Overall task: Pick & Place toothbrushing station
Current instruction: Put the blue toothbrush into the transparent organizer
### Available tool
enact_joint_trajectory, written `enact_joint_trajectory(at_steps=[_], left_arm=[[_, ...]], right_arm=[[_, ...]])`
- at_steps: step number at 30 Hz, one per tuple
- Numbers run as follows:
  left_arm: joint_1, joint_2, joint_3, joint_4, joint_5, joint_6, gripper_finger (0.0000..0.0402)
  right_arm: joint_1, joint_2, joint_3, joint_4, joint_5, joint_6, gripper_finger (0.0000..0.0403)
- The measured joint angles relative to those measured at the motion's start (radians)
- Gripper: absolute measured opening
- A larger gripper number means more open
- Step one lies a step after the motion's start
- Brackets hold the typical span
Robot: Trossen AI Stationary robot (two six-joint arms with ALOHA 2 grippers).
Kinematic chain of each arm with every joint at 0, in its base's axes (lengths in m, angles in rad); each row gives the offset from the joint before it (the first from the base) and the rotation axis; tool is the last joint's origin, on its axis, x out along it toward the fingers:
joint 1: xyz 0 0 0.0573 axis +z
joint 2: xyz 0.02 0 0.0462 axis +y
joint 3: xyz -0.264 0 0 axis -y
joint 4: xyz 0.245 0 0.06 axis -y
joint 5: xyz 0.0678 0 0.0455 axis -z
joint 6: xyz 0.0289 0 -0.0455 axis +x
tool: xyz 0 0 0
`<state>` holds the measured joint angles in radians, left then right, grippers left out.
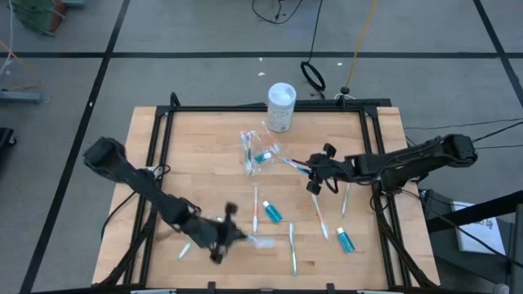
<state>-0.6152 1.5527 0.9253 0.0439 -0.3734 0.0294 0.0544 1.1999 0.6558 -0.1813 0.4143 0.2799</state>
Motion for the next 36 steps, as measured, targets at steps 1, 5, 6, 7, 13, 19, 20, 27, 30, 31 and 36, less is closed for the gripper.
enact_joint_trajectory(at_steps=[1,5,6,7,13,19,20,27,30,31,36], left_arm=[[0.005,-0.041,0.0,-0.002,-0.092,0.043,0.0018],[0.047,-0.176,0.0,0.028,-0.384,0.228,0.0015],[0.07,-0.205,0.0,0.053,-0.421,0.264,0.001],[0.1,-0.232,0.001,0.076,-0.434,0.294,0.0007],[0.357,-0.271,-0.029,0.161,-0.145,0.245,0.0022],[0.553,-0.18,-0.151,0.54,0.013,0.212,0.0007],[0.573,-0.167,-0.175,0.627,0.038,0.202,0.0006],[0.627,-0.037,-0.321,1.153,0.125,0.198,0.0012],[0.626,0.045,-0.352,1.191,0.072,0.185,0.0006],[0.625,0.074,-0.355,1.189,0.038,0.185,0.0007],[0.646,0.214,-0.344,1.226,-0.079,0.185,0.002]], right_arm=[[0.0,0.0,-0.018,0.038,0.0,0.0,0.0134],[0.0,0.0,-0.101,0.211,-0.009,0.001,0.0134],[0.0,0.001,-0.121,0.261,-0.029,0.001,0.0134],[0.0,0.0,-0.14,0.31,-0.049,0.001,0.0134],[0.0,0.0,-0.209,0.587,-0.19,-0.004,0.0134],[0.0,0.0,-0.237,0.752,-0.207,-0.005,0.0134],[0.0,0.0,-0.238,0.754,-0.207,-0.005,0.0134],[0.0,0.001,-0.238,0.751,-0.207,0.017,0.0134],[0.0,0.001,-0.238,0.746,-0.207,0.057,0.0134],[0.0,0.001,-0.238,0.743,-0.207,0.07,0.0134],[0.0,0.001,-0.238,0.736,-0.207,0.138,0.0134]])
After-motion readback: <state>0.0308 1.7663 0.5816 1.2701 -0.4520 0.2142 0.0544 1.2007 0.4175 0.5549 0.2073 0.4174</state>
